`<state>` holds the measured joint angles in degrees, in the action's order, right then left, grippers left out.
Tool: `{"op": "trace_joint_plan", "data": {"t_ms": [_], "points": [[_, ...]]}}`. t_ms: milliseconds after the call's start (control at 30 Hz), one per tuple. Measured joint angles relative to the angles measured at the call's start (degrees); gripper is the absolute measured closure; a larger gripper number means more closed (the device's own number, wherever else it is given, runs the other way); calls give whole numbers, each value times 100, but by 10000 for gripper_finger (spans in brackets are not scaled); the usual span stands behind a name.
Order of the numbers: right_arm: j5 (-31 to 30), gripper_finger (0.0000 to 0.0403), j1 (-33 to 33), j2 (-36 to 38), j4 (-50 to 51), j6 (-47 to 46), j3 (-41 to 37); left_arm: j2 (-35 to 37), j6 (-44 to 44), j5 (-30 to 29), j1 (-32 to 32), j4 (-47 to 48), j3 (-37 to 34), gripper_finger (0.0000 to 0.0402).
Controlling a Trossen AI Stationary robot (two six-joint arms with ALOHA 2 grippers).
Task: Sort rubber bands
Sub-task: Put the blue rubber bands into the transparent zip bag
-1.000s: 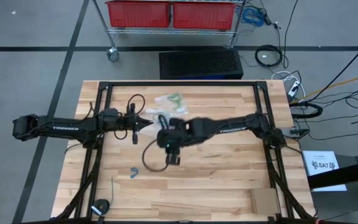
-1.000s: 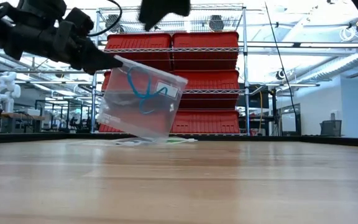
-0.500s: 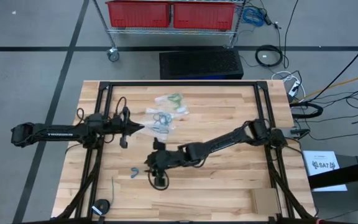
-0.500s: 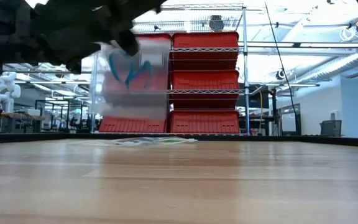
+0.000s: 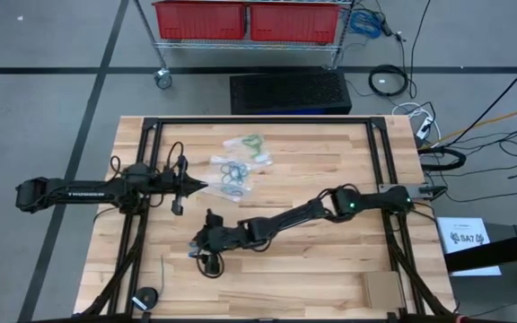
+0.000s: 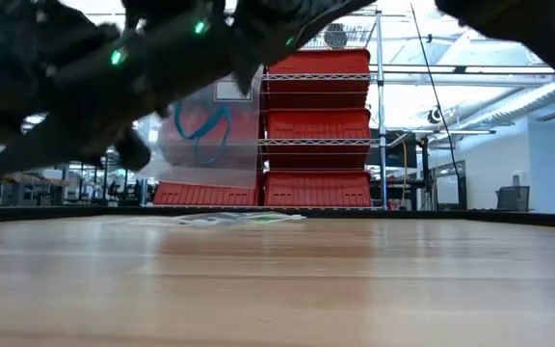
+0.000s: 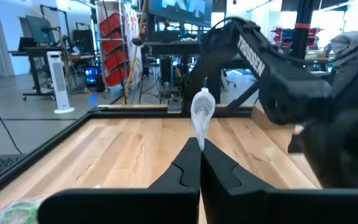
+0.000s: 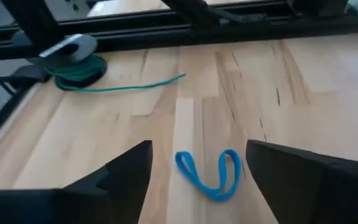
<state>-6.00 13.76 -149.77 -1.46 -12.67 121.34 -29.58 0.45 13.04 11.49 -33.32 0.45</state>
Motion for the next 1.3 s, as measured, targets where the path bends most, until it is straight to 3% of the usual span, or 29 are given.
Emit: {"op": "trace_joint_plan", "data": {"t_ms": [367,500,700,933,1133,1300], "points": [[-174,196,-109,-588,93,22,363,0,150,0,2,133,0,401],[-304,252,-127,-582,206,22,365,0,199,-36,8,129,-2,401],[19,386,-155,-517,322,107,365,0,157,-82,9,136,-2,401],[268,398,-65,119,1564,566,673,0,197,-139,9,136,-2,401],[-832,401,69,1010,3014,1006,816,0,197,-147,7,147,-2,401],[-2707,402,162,1866,4075,1298,853,-2,275,-146,7,223,-2,401]]}}
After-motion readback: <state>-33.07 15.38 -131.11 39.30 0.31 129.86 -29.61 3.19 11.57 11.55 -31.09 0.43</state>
